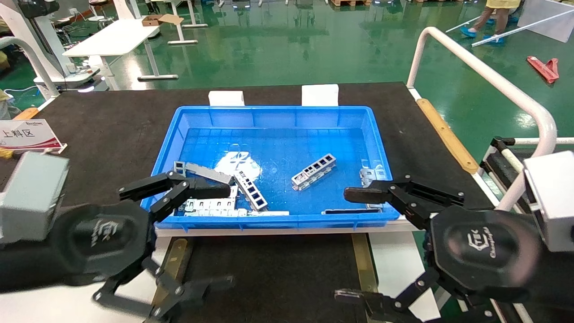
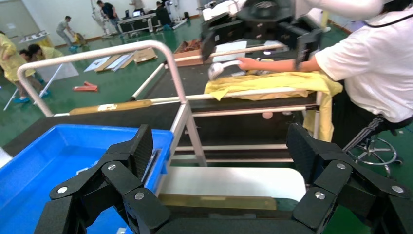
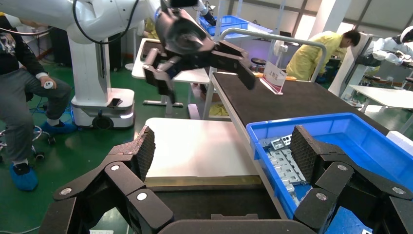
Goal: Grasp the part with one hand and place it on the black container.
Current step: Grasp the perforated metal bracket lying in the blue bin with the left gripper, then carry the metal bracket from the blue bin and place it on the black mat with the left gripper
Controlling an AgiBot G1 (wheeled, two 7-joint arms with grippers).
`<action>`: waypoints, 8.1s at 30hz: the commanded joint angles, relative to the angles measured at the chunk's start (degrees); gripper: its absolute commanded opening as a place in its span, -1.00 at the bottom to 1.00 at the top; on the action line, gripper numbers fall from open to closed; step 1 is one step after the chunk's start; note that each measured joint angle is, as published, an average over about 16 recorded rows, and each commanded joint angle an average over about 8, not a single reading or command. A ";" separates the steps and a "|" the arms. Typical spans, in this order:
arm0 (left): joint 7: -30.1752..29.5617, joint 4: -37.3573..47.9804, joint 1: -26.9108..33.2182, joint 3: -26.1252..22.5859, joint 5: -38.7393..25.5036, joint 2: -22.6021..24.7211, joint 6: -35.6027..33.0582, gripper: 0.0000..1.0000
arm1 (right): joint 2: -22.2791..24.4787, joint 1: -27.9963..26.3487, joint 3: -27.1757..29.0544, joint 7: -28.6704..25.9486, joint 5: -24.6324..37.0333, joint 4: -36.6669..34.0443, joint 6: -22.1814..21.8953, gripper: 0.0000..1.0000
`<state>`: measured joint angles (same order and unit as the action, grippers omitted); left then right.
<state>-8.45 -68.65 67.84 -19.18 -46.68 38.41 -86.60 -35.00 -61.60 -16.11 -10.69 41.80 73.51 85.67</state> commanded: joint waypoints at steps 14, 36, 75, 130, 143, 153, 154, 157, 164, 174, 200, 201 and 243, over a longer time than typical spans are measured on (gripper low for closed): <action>7.65 16.04 7.79 -5.17 -9.03 13.12 2.70 1.00 | 0.03 -0.02 -0.07 0.03 -0.04 0.00 -0.03 1.00; 25.48 51.68 19.81 -9.13 -17.88 34.34 14.39 1.00 | 0.06 -0.04 -0.16 0.08 -0.11 0.00 -0.07 1.00; 15.82 44.75 15.95 -33.96 -7.53 40.13 51.72 1.00 | 0.13 -0.07 -0.31 0.16 -0.21 0.00 -0.13 1.00; 18.21 44.83 15.57 -48.63 12.47 39.91 60.16 -1.00 | 0.21 -0.11 -0.52 0.26 -0.36 -0.01 -0.22 -1.00; 20.33 44.28 18.26 -49.61 16.91 39.80 59.28 -1.00 | 0.23 -0.12 -0.57 0.28 -0.39 -0.01 -0.25 -1.00; 23.63 45.05 20.08 -48.00 21.15 37.91 47.71 -1.00 | 0.25 -0.13 -0.60 0.30 -0.41 -0.01 -0.26 -1.00; 24.09 45.02 20.01 -47.73 21.58 37.40 45.56 -1.00 | 0.25 -0.13 -0.60 0.30 -0.41 -0.01 -0.26 -1.00; 25.74 44.52 19.40 -46.78 23.08 35.32 37.37 -1.00 | 0.25 -0.13 -0.62 0.31 -0.42 -0.01 -0.27 -1.00; 28.24 45.33 17.70 -45.77 25.14 31.39 21.07 -1.00 | 0.26 -0.14 -0.64 0.32 -0.44 -0.01 -0.28 -1.00; 27.44 43.19 14.77 -46.38 25.32 27.31 14.06 -1.00 | 0.28 -0.15 -0.67 0.34 -0.46 -0.01 -0.29 -1.00; 24.05 10.87 -12.05 -47.25 30.84 11.55 37.42 -1.00 | 0.31 -0.17 -0.76 0.38 -0.52 -0.01 -0.33 -1.00; 24.28 10.59 -12.97 -47.06 31.28 11.57 38.57 -1.00 | 0.32 -0.17 -0.76 0.38 -0.52 -0.01 -0.33 -1.00; 41.23 31.38 -31.21 -23.20 56.93 38.20 56.21 -1.00 | 0.37 -0.20 -0.90 0.45 -0.62 -0.01 -0.39 -1.00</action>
<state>32.49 -37.92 36.59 -43.07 10.38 76.08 -30.24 -34.63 -61.79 -17.01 -10.24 41.18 73.50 85.28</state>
